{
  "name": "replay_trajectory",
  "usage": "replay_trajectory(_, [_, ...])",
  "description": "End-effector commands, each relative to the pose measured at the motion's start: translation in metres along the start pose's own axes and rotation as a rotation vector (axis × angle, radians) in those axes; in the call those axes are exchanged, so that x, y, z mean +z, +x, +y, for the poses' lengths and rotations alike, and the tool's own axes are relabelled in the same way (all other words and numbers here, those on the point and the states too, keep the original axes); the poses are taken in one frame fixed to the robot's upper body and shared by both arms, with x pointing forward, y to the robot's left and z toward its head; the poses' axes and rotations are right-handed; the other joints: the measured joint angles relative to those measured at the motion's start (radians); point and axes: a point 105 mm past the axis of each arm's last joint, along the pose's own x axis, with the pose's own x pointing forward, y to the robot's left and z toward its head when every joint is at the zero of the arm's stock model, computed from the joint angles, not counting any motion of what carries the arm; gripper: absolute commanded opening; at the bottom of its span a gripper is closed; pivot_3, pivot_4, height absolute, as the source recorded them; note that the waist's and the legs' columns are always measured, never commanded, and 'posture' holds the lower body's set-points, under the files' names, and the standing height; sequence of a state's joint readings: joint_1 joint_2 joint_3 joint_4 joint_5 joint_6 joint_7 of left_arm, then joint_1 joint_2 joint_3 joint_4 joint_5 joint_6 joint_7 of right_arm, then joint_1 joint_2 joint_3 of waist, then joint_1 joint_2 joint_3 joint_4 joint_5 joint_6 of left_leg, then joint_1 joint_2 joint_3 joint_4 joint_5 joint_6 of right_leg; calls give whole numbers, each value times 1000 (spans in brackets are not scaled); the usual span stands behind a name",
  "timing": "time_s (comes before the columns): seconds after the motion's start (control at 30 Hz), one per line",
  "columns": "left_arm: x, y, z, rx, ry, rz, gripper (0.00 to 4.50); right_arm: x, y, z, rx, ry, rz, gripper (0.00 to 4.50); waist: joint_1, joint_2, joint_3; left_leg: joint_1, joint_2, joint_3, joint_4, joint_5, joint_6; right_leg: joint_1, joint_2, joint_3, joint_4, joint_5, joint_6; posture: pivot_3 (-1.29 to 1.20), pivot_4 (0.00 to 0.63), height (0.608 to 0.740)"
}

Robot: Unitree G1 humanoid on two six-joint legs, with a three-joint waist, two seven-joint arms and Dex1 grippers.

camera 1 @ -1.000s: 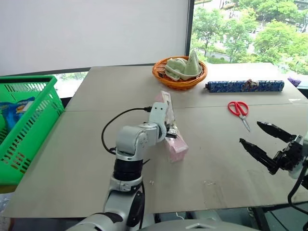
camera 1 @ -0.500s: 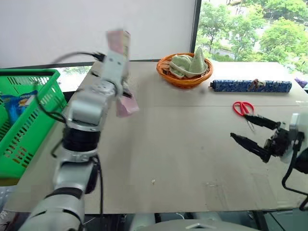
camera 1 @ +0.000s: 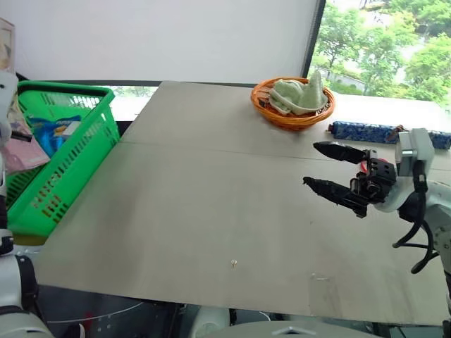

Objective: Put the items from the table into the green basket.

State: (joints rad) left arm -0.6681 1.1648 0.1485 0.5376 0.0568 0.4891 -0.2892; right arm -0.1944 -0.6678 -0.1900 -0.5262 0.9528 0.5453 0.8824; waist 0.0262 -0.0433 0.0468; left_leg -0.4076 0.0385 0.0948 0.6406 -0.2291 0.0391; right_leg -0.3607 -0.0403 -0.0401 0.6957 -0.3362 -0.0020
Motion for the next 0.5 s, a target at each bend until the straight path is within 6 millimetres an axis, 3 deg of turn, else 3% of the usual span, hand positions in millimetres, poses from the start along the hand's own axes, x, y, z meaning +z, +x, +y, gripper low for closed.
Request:
replay_trajectory(0.03, [14, -1, 26, 59, 30, -78, 41, 12, 5, 4, 6, -34, -35, 4500, 7, -2, -1, -3, 0, -1, 2, 0, 0, -2, 0, -1, 0, 0, 0, 41, 0, 740])
replay_trajectory(0.2, [-10, 9, 32, 73, 34, -35, 41, 11, 3, 5, -24, -37, -29, 4500, 2, -3, -2, -7, -1, -4, 7, -2, 4, -3, -2, -4, 1, 1, 1, 18, 0, 740])
replay_trajectory(0.33, [-23, 15, 19, 25, 10, -27, 41, 9, 0, 5, -47, -39, -22, 4500, -14, -3, -2, -8, -1, -4, 7, -3, 5, -3, -2, -4, 2, 1, 0, 5, 0, 740])
replay_trajectory(0.37, [-24, 16, 17, 18, 15, -29, 894, 9, 0, 5, -48, -39, -22, 4500, -16, -3, -2, -8, -1, -4, 7, -3, 5, -3, -1, -4, 2, 1, 0, 4, 0, 740])
replay_trajectory(0.4, [-24, 17, 16, 14, 21, -33, 1234, 9, 0, 5, -49, -38, -22, 4500, -18, -3, -2, -8, 0, -4, 7, -3, 5, -3, -1, -4, 2, 1, 0, 2, 0, 740])
replay_trajectory(0.47, [-22, 18, 15, 18, 31, -37, 2352, 8, -1, 6, -54, -36, -18, 4500, -23, -3, -2, -8, -1, -4, 8, -3, 5, -3, -1, -4, 2, 1, 1, 1, 0, 740])
replay_trajectory(0.5, [-21, 18, 15, 17, 33, -38, 2525, 8, -1, 6, -56, -35, -16, 4500, -31, -3, -2, -8, -1, -4, 8, -3, 5, -3, -1, -4, 2, 1, 1, 0, 0, 740])
